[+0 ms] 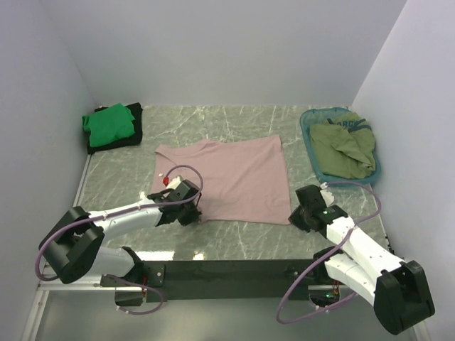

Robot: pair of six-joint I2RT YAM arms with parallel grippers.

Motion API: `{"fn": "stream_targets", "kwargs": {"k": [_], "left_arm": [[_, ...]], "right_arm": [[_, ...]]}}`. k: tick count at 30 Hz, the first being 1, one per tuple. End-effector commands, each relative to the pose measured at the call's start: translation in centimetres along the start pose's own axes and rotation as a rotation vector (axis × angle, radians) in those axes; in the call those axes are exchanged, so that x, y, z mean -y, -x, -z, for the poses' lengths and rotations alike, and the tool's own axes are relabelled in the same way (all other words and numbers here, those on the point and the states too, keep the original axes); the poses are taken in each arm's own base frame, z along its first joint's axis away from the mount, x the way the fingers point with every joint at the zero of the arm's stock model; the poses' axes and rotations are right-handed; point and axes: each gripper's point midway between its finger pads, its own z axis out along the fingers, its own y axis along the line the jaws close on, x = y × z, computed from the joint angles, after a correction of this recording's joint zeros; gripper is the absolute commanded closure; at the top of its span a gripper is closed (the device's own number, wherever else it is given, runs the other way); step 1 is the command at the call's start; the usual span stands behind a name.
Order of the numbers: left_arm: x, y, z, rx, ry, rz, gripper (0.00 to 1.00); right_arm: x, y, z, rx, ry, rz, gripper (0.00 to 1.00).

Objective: Fold and stack the tank tops
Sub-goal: Fold the tank top

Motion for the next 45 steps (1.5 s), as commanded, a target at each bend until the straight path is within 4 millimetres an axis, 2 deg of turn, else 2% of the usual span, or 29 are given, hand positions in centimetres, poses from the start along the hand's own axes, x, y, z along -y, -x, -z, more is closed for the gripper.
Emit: {"fn": "stream_targets", "kwargs": {"k": [1,6,11,16,22,25,27,30,35,45], "left_arm": [[1.3,1.4,0.5,0.049,-0.015,-0.026,0.99],[3.0,3.2,1.6,0.094,-0.031,-0.046,0.99],[3.7,5.1,1.2,0.094,-0.030,-0.052,0.99],[4.7,7.4,-0.2,0.071,-0.041,-0.050,0.99],[6.2,10.8,-1.3,0.071,-0.039,-0.051,0.99],[6.8,12.4,-1.4,0.078,-0.047,-0.042,0.99],[7.3,13.3,-1.2,0.081,-0.057,-0.035,0.99],[7.3,13.5,-1.0,0.082,-0.048,-0.046,0.99],[7.1,13.7,-1.9,0.050,-0.051,-0.024,0.99],[7.6,16.3,-3.3,0.054,-0.038,-0.004,0.99]], "right_arm": [[-1.4,2.4,1.2,0.080,0.012,0.025,1.00],[-3.7,4.8,3.1,0.132,0.042,0.081,1.00],[-5.8,6.6,3.6,0.158,0.052,0.121,1.00],[-7.6,7.9,2.2,0.137,0.047,0.147,1.00],[-10.0,11.7,0.8,0.174,0.049,0.130,1.00],[-10.6,12.8,-0.3,0.170,0.030,0.138,1.00],[-11.4,13.8,-0.3,0.175,0.041,0.138,1.00],[-12.0,14.4,-0.4,0.186,0.053,0.136,1.00],[-13.0,15.1,-1.3,0.178,0.060,0.131,1.00],[-14.8,17.1,-3.0,0.178,0.049,0.118,1.00]]}}
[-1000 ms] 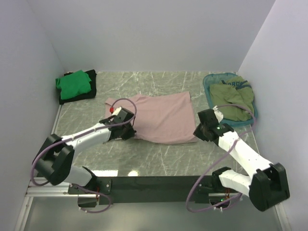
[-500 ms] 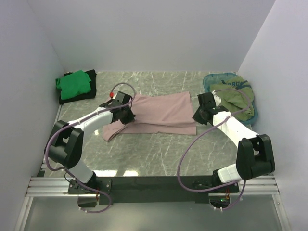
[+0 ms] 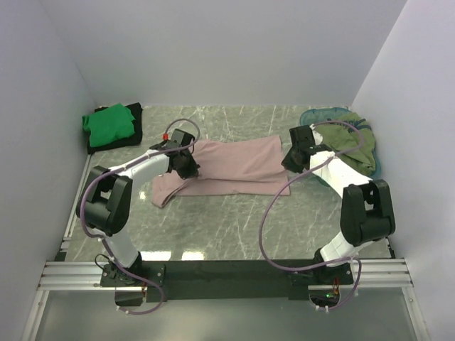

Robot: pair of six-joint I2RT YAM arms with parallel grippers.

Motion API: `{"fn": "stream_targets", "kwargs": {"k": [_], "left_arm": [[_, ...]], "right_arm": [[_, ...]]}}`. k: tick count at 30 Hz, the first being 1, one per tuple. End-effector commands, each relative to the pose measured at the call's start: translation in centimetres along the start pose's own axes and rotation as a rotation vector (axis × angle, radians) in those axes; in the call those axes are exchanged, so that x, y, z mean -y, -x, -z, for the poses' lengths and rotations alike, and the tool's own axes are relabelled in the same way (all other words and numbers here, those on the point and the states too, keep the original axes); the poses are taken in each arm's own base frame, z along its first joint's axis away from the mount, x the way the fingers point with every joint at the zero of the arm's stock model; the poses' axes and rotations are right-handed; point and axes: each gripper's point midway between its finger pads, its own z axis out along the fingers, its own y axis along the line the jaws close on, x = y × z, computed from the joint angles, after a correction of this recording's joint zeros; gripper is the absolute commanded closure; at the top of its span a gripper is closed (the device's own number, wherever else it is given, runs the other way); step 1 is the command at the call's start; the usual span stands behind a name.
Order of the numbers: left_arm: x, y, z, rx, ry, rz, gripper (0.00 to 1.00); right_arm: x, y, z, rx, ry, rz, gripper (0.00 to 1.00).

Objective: Fold and stack the tank tops
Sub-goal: Fold the tank top

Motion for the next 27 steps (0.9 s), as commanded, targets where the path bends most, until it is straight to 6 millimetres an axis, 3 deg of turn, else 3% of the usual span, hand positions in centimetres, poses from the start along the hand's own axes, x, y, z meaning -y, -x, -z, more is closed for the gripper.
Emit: {"fn": "stream_targets", "kwargs": {"k": [1,9,12,15,16,19,23,25,27], "left_arm": [[1.1,1.9,0.2,0.018,-0.036,-0.003,0.99],[2.1,2.5,-0.8,-0.005,-0.075,-0.004,0.98],[2.7,2.8,-0.8,-0.008,-0.096,-0.009,0.89],[3.0,3.2,-0.7,-0.002,-0.105,-0.016,0.72],[3.3,3.5,-0.2,0.010,-0.119,-0.016,0.61],[3.9,5.2,1.6,0.071,-0.151,-0.018,0.47],[4.0,7.1,4.4,0.149,-0.148,-0.032,0.40],[3.3,7.1,6.0,0.155,-0.132,-0.015,0.40],[1.3,7.0,6.7,0.185,-0.059,0.041,0.42]], "right_arm": [[-1.5,3.0,-0.2,0.064,0.029,-0.019,1.00],[-1.0,2.7,-2.0,0.044,0.008,-0.040,1.00],[-0.8,2.7,-2.3,0.039,0.003,-0.045,1.00],[-1.1,3.1,-2.3,0.045,0.009,-0.045,0.89],[-1.2,3.3,-2.3,0.049,0.011,-0.047,0.77],[-1.6,4.1,-1.8,0.069,0.029,-0.056,0.58],[-2.2,5.1,-1.1,0.092,0.046,-0.062,0.51],[-2.5,5.5,-0.6,0.102,0.055,-0.061,0.50],[-2.9,5.8,0.2,0.115,0.076,-0.059,0.50]]}}
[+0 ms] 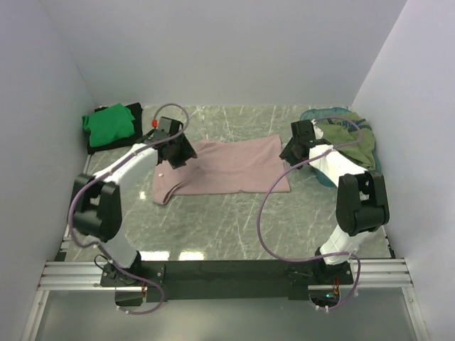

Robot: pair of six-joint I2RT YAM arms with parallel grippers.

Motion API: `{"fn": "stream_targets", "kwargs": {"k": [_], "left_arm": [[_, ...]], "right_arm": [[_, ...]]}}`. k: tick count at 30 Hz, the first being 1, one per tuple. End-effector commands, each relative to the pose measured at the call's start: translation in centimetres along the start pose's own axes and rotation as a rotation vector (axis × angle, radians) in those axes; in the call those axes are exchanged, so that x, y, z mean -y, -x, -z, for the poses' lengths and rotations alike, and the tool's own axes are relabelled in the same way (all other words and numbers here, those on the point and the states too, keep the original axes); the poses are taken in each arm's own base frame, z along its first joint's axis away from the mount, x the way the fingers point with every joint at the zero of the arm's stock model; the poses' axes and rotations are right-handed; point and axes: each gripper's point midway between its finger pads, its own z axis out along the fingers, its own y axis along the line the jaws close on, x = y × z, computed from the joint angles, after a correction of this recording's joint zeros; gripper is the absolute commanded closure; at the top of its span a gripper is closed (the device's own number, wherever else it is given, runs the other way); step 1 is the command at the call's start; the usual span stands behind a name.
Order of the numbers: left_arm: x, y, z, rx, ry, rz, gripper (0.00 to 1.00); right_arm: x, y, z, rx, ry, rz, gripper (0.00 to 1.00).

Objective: Fold and stack the tank tops
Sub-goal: Fold the tank top

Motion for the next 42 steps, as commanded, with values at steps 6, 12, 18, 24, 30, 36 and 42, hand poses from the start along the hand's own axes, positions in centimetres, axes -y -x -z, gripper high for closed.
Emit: {"fn": "stream_targets", "kwargs": {"k": [6,12,18,24,30,36,42], "left_arm": [[-7.4,-2.8,7.5,0.117,0.171,0.285,0.52],[-10.4,-8.7,9.4,0.048,0.144,0.295,0.79],[-13.4,-11.8,7.6,-0.009,0.249,0.242,0.92],[-14.2,-10.8,5.3,0.025,0.313,0.167,0.90],[-14.5,-7.8,4.2,0.126,0.407,0.104,0.80],[-14.5,-4.8,3.9,0.197,0.454,0.082,0.76],[-14.3,-1.6,4.5,0.263,0.460,0.100,0.76]], "right_arm": [[-4.2,1.7,5.5,0.120,0.151,0.044,0.50],[-6.3,-2.4,6.8,0.084,0.227,0.131,0.51],[-8.7,-4.7,7.6,0.060,0.277,0.192,0.52],[-9.4,-5.5,8.0,0.049,0.299,0.213,0.53],[-9.5,-5.8,8.0,0.043,0.303,0.230,0.53],[-9.4,-5.8,8.2,0.046,0.309,0.229,0.53],[-9.4,-5.8,8.4,0.050,0.314,0.233,0.53]]}}
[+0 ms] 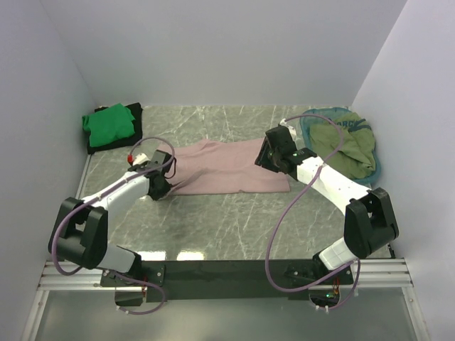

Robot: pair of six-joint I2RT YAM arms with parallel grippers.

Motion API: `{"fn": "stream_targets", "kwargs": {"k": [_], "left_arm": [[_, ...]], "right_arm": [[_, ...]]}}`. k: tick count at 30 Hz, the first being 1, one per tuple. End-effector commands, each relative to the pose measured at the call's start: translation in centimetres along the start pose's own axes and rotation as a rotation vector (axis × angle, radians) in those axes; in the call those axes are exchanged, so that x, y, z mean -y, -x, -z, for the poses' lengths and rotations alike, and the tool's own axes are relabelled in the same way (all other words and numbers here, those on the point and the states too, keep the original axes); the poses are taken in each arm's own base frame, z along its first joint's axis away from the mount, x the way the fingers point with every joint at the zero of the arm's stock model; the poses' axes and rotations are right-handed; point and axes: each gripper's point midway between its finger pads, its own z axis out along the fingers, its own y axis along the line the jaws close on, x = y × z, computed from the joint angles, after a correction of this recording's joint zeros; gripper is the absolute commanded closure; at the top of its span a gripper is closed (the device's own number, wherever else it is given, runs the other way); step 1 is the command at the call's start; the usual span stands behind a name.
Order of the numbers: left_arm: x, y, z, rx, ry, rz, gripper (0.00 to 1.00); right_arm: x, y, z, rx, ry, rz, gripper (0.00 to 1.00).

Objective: Fold and stack the tank tops
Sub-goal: Fold the tank top

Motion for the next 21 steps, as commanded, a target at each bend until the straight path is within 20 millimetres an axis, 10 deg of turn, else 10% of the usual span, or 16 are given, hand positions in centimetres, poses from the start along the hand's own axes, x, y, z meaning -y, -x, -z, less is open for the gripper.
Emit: {"fn": "stream_targets", "kwargs": {"k": [1,21], "left_arm": [[1.1,3.6,0.5,0.098,-0.011,0.013,0.76],[5.2,9.3,-2.9,0.092,-0.033,0.060,0.76]], "right_arm": [[-0.9,0.8,0.6,0.037,0.034,0.015,0.53],[-0.6,0.1,0.2,0.021,0.036,0.030,0.54]]}}
